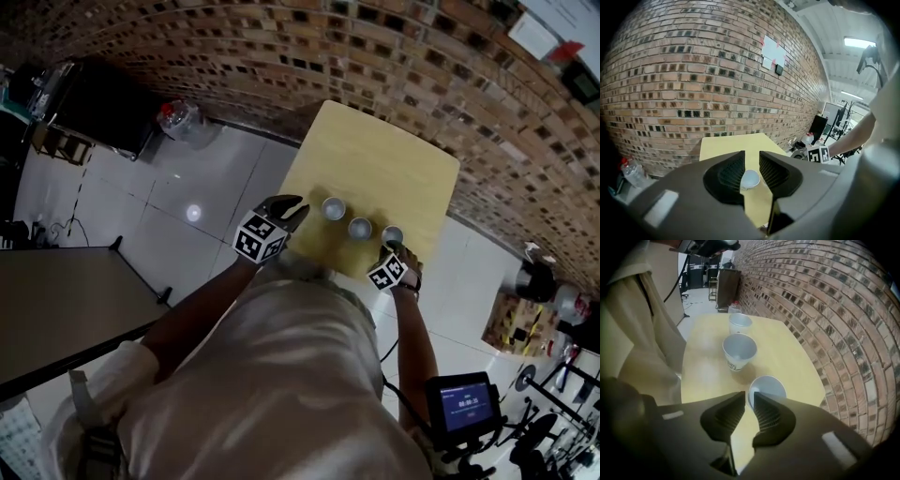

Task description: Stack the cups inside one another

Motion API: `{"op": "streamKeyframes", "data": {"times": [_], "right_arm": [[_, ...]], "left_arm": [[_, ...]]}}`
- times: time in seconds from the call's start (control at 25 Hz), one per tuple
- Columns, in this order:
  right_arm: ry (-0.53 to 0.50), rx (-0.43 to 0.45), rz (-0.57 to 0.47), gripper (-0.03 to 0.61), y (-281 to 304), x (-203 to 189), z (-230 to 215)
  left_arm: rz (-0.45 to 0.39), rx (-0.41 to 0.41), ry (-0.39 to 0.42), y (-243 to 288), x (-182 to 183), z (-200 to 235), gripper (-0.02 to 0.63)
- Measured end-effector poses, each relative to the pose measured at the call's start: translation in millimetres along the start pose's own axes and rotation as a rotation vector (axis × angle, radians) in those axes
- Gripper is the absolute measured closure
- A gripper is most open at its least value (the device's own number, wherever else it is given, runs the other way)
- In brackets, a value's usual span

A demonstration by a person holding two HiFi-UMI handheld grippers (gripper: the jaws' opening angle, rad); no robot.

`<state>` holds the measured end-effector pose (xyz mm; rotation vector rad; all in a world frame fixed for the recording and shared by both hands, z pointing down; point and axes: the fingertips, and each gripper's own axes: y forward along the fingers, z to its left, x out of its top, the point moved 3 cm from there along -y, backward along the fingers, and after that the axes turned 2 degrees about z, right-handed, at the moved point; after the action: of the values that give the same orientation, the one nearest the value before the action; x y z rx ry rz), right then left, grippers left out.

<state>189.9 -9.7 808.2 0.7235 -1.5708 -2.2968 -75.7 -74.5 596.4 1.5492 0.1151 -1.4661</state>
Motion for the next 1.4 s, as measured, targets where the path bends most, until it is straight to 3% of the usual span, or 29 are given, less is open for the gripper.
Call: {"op": "streamKeyframes", "data": {"times": [0.24,0.64,1.04,1.4], "right_arm": [[0.020,0.001,0.010,0.560,4,-4,3],[0.060,-0.022,-0.061,0.565,-24,8,-5],[0.067,-0.024,-0.183,0.565,-74,53,-15],[-0.014,0.065,-0.235,0.565,-92,92,4]], "left_arm": [[0.004,0.014,-0.008,-5,1,7,0.505],[0.008,-0.009,0.001,-1,1,4,0.506],[-0.007,-0.015,-0.001,2,3,7,0.508],[-0.025,-0.008,-0.018,3,1,8,0.509]]}}
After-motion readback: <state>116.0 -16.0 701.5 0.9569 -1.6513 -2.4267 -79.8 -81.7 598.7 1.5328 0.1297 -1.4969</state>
